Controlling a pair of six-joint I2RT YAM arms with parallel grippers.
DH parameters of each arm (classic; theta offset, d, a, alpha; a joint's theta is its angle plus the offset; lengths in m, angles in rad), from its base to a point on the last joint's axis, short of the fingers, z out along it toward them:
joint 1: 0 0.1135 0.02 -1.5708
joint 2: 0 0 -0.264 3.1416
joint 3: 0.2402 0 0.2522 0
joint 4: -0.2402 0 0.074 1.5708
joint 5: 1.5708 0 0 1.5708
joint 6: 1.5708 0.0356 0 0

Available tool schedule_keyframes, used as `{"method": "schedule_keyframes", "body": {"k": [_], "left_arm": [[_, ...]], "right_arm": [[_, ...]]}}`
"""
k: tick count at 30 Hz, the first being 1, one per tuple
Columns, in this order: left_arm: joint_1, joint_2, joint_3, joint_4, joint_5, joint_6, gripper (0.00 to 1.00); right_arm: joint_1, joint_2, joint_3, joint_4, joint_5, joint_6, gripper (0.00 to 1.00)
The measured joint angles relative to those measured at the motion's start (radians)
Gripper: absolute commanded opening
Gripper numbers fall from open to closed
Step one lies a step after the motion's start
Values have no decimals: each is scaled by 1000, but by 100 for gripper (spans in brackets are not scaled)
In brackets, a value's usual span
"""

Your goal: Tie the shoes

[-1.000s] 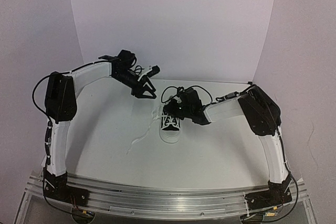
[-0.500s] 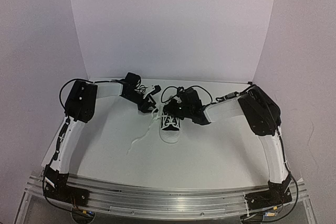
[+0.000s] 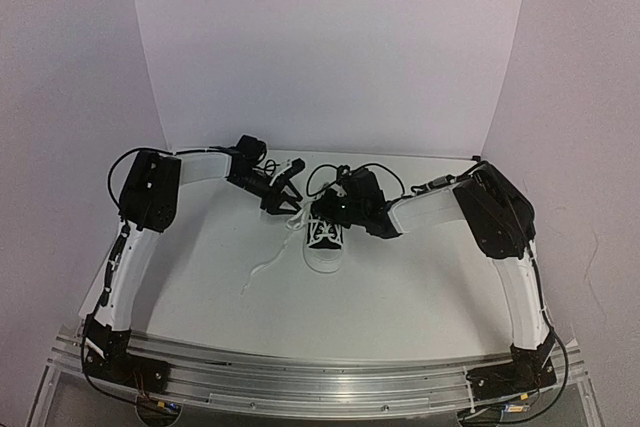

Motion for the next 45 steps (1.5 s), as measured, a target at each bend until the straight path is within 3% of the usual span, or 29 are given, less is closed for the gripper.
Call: {"method": "schedule_keyframes", "body": {"k": [4, 13, 21, 26, 38, 45], "left_arm": [[2, -22, 0, -17, 36, 3, 65], [-31, -44, -7, 13, -11, -11, 55], [-17, -43, 36, -1, 5, -34, 61], [14, -43, 83, -11, 26, -30, 59], [25, 9, 82, 64, -137, -30, 62], [14, 24, 42, 9, -107, 40, 65]], "right_arm": [[0, 0, 0, -1, -1, -14, 0], [0, 8, 16, -9, -9, -38, 0], [0, 16, 18, -8, -10, -40, 0], [0, 16, 18, -8, -10, -41, 0], [0, 16, 19, -8, -19, -54, 0], [-1, 17, 19, -8, -23, -57, 0]]}}
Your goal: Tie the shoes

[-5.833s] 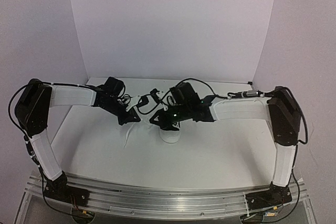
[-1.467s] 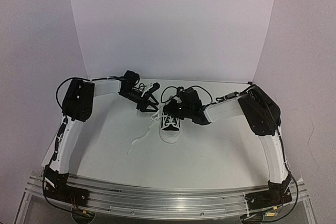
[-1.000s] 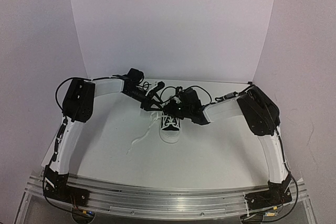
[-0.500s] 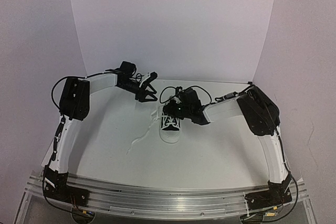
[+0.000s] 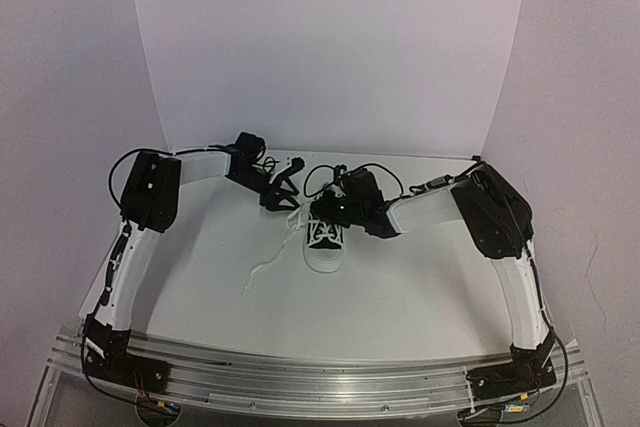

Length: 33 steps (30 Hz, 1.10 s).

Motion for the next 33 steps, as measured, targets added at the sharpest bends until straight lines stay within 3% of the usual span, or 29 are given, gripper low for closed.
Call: {"method": "schedule_keyframes", "body": {"k": [6, 25, 31, 33], "left_arm": [[-7, 0, -24, -87, 55, 59, 65], [-45, 0, -28, -47, 97, 0, 64], [-48, 0, -28, -22, 97, -28, 49], [-48, 0, -28, -22, 97, -26, 37]], "right_arm": [[0, 6, 8, 0, -4, -2, 0], [0, 18, 24, -10, -20, -12, 0], [1, 20, 28, -20, -30, -27, 0], [1, 20, 28, -21, -32, -30, 0]]}}
